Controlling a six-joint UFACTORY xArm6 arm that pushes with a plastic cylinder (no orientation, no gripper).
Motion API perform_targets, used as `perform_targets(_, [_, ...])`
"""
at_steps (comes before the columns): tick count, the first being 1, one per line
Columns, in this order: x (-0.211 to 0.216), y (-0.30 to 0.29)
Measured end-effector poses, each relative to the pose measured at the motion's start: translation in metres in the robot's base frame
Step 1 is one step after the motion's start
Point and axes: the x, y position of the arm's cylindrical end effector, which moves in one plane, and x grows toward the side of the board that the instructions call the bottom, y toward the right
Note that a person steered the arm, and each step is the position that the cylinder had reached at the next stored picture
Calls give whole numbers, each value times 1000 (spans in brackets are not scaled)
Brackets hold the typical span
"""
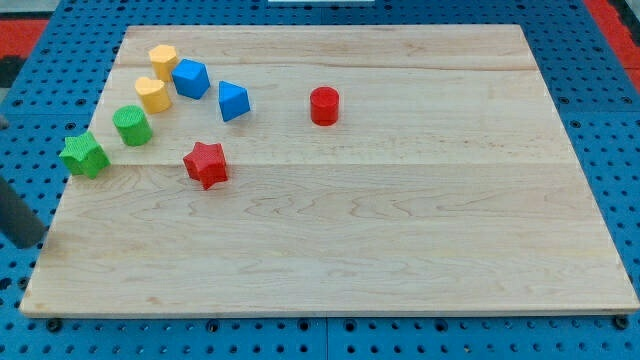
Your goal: Point your arm towards the green star
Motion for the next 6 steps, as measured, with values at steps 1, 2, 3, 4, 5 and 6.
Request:
perform_targets(1, [-5, -1])
perform_targets(2, [-48, -1])
perform_targets(3, [-70, -2])
perform_targets(4, [-70, -2])
perform_targets(5, [-118, -1])
perform_targets(6, [-123, -1])
